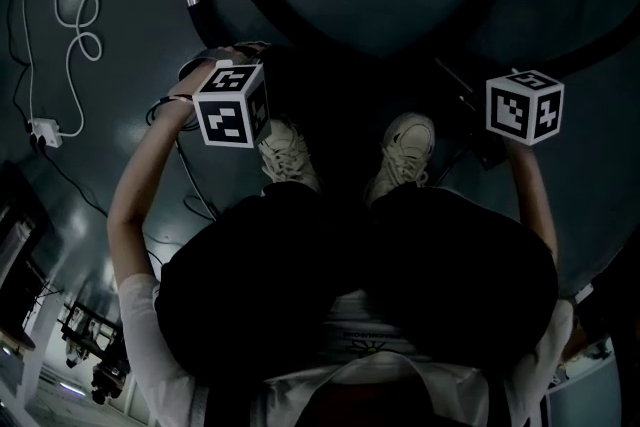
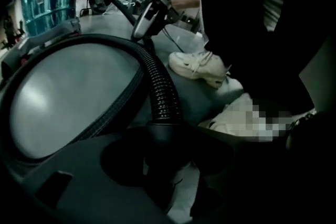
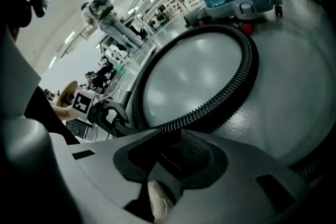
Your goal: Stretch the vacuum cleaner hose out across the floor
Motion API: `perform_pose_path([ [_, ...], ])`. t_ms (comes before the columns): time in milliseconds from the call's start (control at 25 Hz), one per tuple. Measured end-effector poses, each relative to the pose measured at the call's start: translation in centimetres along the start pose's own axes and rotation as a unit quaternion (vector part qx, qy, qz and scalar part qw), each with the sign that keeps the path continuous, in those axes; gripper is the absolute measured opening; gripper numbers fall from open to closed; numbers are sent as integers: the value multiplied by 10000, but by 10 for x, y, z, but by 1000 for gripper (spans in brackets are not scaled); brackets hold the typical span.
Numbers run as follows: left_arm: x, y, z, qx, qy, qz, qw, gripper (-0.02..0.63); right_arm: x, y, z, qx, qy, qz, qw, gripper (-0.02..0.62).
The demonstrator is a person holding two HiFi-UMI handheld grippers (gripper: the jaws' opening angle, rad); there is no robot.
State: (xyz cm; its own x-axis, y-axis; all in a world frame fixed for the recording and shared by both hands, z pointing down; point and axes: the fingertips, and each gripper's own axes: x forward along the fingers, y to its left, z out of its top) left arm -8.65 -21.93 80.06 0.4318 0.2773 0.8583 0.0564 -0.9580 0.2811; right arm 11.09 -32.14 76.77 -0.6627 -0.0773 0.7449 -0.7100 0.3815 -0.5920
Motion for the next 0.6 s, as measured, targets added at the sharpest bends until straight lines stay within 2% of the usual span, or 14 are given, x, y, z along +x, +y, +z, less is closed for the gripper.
perform_pose_path([
  [120, 5, -39, 29, 60, -267, -713, 9971, 238, 1, -7, 1, 481, 414, 281, 9976, 98],
  [200, 5, -53, 47, 82, -502, -919, 9945, 238, 4, -5, 20, 519, 259, 375, 9976, 98],
  [320, 1, -38, 78, -38, -963, -849, 9917, 238, 13, -3, 83, -61, -258, 104, 9996, 98],
  [440, -10, -8, 118, -471, -1557, -728, 9840, 238, 28, 0, 145, -567, -433, -72, 9974, 97],
  [600, 1, -2, 179, -1340, -2089, -505, 9674, 238, 34, 8, 164, -1345, -370, -260, 9899, 98],
])
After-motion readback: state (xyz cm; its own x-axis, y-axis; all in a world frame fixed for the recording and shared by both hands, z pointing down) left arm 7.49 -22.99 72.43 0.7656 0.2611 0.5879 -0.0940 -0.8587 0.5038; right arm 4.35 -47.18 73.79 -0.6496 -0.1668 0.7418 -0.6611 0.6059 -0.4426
